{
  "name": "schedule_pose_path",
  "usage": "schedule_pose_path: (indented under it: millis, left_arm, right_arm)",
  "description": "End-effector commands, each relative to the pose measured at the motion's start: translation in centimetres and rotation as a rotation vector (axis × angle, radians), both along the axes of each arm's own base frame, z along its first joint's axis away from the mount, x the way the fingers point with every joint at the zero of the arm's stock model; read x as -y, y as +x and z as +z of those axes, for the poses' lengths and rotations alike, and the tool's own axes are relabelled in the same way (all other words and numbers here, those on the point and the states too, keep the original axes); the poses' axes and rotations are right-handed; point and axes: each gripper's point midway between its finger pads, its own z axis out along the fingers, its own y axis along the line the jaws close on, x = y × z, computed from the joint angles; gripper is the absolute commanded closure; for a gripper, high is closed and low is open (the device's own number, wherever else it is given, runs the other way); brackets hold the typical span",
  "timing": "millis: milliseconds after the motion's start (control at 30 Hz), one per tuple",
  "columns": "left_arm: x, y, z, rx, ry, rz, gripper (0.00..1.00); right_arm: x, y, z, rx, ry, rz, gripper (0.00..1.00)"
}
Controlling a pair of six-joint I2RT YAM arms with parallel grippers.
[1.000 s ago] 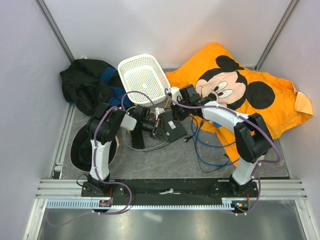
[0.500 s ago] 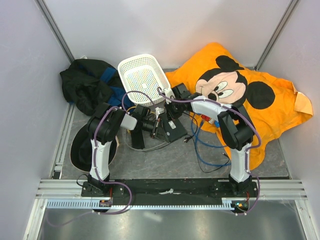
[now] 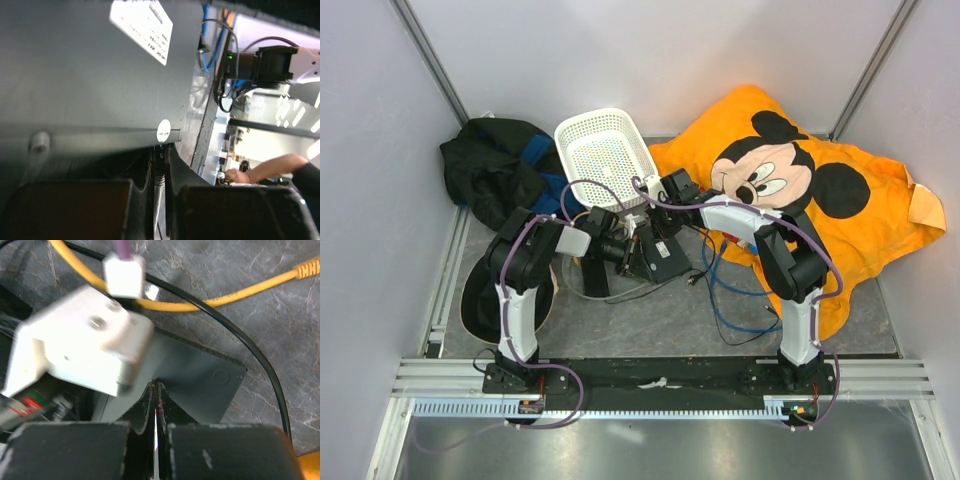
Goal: Pull the plug from the switch port
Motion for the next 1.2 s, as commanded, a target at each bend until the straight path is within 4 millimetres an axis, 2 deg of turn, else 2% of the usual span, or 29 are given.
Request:
schedule_pose_path:
  millis: [0,67,267,300,367,400,433,467,500,533,567,633,667,733,767,867,933,967,1033,1067,1167]
  left_arm:
    - [-5.0,-0.2,-2.3,-0.065,0.195,0.124,0.98]
    - [-5.9,-0.8,-2.4,-0.095,0.201,0.136,0.98]
    - [-6.6,-2.7,-4.1,-0.122,0.221,0.107,0.98]
    - [-6.4,-2.5,-4.0,-0.12,0.208,0.106,0.98]
    - [-6.0,-1.6,-3.7,-0.114,0.189,0.107,0.98]
    - [-5.8,-1.3,-4.0,-0.123,0.187,0.11,0.98]
    - [-5.7,-1.1,-4.0,-0.129,0.184,0.109,0.98]
    - [-5.4,-0.5,-3.9,-0.121,0.175,0.108,0.98]
    - [-5.4,-0.6,-4.5,-0.145,0.181,0.109,0.98]
    - [-5.3,-0.2,-4.5,-0.14,0.177,0.111,0.98]
    - [-5.3,-0.2,-4.7,-0.142,0.18,0.11,0.98]
    - [-5.2,0.0,-4.7,-0.136,0.175,0.119,0.98]
    - [-5.2,0.0,-4.6,-0.131,0.174,0.124,0.98]
    - [-5.1,0.1,-4.4,-0.126,0.167,0.13,0.98]
    - [-5.1,0.1,-4.4,-0.126,0.165,0.133,0.98]
    - [-5.0,0.0,-4.4,-0.14,0.164,0.141,0.98]
    - [-5.1,0.0,-4.4,-0.142,0.165,0.142,0.98]
    - [-5.1,-0.1,-4.5,-0.133,0.168,0.139,0.98]
    - [-5.1,-0.1,-4.5,-0.131,0.172,0.14,0.98]
    - [-5.2,0.0,-4.6,-0.129,0.176,0.143,0.98]
    - [-5.2,-0.1,-4.7,-0.131,0.178,0.142,0.98]
  right_arm:
    - [11.2,-8.9,-11.7,-0.32,-0.483,-0.034,1.0]
    - [11.5,-9.1,-12.0,-0.323,-0.493,-0.03,1.0]
    - [11.3,-8.6,-11.7,-0.309,-0.488,-0.013,1.0]
    - [10.5,-8.3,-11.2,-0.304,-0.442,-0.001,1.0]
    - [9.3,-7.2,-8.3,-0.242,-0.356,0.003,1.0]
    - [8.1,-6.7,-6.8,-0.196,-0.282,0.028,0.98]
    - [7.2,-5.8,-3.0,-0.095,-0.205,0.041,0.85]
    - [6.7,-6.0,-1.5,-0.054,-0.161,0.061,0.77]
    - [6.5,-7.1,-1.1,-0.024,-0.123,0.105,0.63]
    - [6.2,-7.3,0.9,0.033,-0.087,0.124,0.31]
    - [5.8,-8.2,1.0,0.041,-0.095,0.147,0.04]
    - [6.3,-9.0,0.2,-0.025,-0.152,0.095,0.02]
    - [5.7,-8.5,0.8,-0.042,-0.15,0.062,0.02]
    - [5.9,-9.1,-0.2,-0.145,-0.175,-0.044,0.02]
    - [5.7,-9.0,-0.1,-0.139,-0.17,-0.05,0.02]
    - [4.4,-7.4,1.0,-0.102,-0.116,-0.138,0.02]
    - [3.8,-6.8,0.7,-0.124,-0.112,-0.153,0.02]
    - [3.1,-5.9,1.7,-0.112,-0.086,-0.161,0.02]
    - [2.2,-5.3,2.2,-0.113,-0.059,-0.144,0.02]
    - [1.5,-4.7,3.2,-0.104,-0.03,-0.134,0.02]
    - [0.6,-4.3,3.8,-0.12,0.001,-0.117,0.02]
